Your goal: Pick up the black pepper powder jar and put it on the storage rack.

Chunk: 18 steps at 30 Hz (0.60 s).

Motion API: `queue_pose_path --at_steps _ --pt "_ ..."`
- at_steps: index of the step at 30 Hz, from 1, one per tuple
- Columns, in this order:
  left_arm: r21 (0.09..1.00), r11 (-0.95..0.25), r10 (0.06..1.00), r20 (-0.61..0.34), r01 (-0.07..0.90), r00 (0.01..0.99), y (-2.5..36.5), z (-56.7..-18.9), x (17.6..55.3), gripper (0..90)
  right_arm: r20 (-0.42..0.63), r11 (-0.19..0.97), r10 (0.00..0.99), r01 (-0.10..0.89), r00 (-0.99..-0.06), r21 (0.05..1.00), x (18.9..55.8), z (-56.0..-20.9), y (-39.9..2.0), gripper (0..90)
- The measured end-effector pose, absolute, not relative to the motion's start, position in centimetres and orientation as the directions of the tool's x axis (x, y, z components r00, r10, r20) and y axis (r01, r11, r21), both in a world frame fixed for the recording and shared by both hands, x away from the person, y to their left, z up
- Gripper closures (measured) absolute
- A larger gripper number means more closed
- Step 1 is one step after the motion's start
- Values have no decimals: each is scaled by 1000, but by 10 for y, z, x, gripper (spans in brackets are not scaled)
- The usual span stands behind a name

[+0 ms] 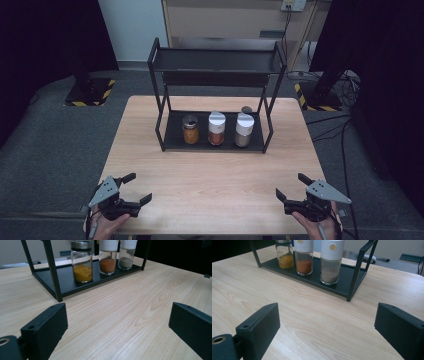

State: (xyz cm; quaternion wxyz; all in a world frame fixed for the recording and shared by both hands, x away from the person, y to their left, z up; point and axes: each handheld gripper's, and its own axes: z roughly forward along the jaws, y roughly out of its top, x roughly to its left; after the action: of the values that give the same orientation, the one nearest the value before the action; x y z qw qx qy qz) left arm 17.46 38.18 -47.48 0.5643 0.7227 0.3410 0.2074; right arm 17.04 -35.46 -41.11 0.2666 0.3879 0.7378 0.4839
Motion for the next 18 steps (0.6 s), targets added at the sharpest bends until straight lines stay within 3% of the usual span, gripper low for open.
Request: queue_pose_path --at_steps 18 --pt "959 -129 721 -84 252 688 382 -476 175 12 -13 231 830 322 -558 918 174 -420 -356 61"
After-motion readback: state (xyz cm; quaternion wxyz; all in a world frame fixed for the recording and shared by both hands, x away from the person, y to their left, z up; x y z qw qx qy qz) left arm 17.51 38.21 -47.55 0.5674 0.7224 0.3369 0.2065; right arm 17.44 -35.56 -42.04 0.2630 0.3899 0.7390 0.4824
